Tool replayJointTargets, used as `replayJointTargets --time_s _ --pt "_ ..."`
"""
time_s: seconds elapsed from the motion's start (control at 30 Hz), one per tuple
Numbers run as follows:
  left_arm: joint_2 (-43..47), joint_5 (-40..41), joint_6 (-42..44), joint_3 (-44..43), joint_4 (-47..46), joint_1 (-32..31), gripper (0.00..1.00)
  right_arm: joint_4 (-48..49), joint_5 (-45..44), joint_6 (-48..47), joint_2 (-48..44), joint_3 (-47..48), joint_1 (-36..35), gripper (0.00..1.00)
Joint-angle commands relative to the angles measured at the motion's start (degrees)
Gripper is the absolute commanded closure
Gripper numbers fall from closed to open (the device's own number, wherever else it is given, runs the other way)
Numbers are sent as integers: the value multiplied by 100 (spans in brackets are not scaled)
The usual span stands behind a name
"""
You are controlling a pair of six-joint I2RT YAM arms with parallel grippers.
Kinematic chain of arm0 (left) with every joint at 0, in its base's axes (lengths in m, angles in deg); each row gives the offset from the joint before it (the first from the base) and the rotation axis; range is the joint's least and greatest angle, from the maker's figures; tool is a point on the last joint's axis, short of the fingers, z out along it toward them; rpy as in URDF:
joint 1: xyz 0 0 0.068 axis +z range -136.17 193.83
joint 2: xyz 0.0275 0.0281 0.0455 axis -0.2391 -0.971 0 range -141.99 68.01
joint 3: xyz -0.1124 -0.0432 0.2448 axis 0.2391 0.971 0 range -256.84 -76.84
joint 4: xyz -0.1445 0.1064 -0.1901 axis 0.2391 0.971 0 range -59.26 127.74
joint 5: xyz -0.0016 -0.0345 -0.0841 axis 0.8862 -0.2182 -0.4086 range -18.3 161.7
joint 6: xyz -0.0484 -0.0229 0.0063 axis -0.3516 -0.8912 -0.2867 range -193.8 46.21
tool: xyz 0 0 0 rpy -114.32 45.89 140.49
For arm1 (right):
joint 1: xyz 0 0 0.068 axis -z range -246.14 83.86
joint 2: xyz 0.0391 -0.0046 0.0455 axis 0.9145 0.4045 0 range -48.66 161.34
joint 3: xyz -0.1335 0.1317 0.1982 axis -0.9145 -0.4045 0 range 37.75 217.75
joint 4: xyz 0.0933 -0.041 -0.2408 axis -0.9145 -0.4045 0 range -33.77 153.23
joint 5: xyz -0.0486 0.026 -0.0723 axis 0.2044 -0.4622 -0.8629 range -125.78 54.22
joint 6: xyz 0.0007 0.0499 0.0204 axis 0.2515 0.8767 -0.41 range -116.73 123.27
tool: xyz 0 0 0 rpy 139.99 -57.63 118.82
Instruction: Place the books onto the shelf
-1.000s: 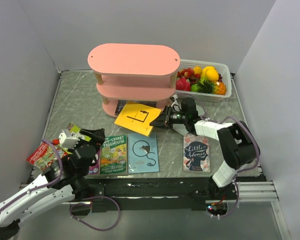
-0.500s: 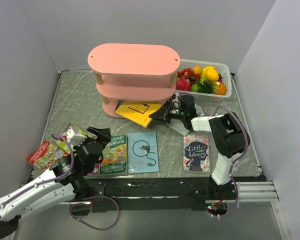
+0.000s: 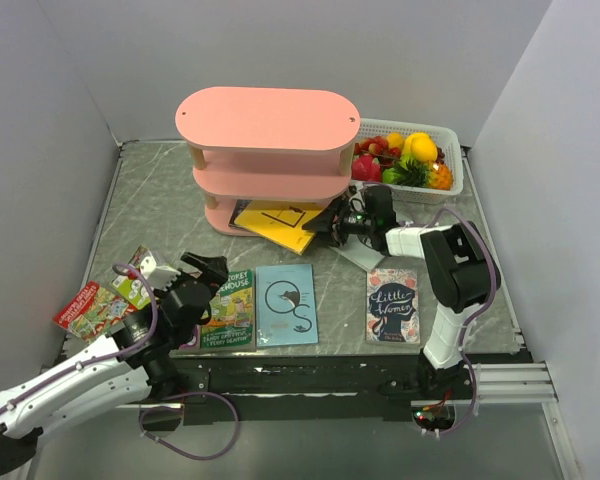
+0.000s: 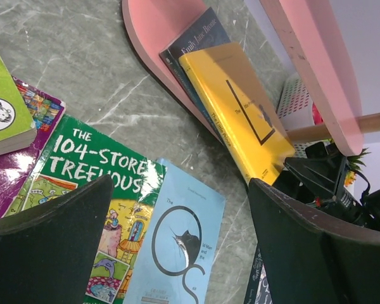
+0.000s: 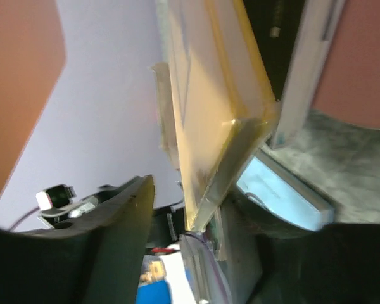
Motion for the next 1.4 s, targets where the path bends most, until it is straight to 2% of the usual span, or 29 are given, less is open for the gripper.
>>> replayJointTargets --time_s 0.0,0.13,0.4,0.6,0.8,0.9,0.93,1.07,1.37 --pt "-95 -58 148 30 -322 -3 5 -565 -124 -688 -70 369 66 42" --pt "-191 -119 236 39 -445 -3 5 -1223 -318 -1031 -158 466 66 38" --pt "-429 -365 192 65 -586 -3 4 -3253 -1170 -2095 -500 1011 40 37" --pt "-526 -435 219 83 -682 -3 4 -3984 -1768 -2491 -712 1230 40 34" --pt "-570 -479 193 83 -674 -3 4 -4117 -1751 -2535 -694 1257 -21 43" --pt "-561 -488 149 109 -665 -3 4 -3801 -1672 -2404 -756 1135 -48 53" --pt "-535 -506 140 127 -656 -3 4 -3792 -1663 -2395 -712 1160 -74 61" --pt "-473 -523 96 153 -595 -3 4 -3818 -1593 -2360 -536 1397 -127 75" --pt "-350 -488 43 215 -489 -3 4 -3590 -1514 -2210 -246 1775 -171 79"
